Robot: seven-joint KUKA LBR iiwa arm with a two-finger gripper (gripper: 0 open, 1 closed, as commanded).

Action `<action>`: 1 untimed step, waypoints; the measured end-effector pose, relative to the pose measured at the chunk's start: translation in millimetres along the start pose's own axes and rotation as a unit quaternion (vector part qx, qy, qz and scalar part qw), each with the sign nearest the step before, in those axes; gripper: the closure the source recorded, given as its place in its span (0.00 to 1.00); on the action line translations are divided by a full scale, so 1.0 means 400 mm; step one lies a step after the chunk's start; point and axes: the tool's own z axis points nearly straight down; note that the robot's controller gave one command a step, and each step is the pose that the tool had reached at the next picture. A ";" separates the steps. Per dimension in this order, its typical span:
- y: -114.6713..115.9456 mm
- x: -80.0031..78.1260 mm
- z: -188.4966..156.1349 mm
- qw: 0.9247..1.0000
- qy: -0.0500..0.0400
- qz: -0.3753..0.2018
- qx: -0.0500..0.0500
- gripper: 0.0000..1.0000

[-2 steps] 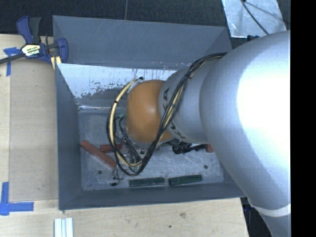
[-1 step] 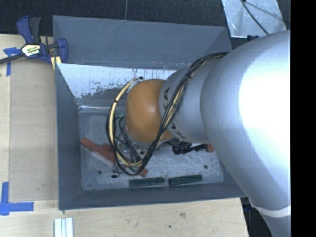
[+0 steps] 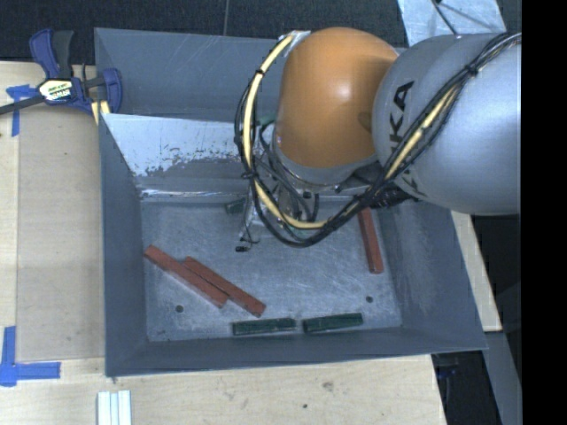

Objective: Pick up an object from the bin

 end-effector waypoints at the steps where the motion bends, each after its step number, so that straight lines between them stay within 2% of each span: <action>1: 0.002 0.008 0.266 0.999 0.007 0.040 0.004 1.00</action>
Offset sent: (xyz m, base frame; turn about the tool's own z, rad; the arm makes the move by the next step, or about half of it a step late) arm -0.0006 0.0022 -0.1016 0.0823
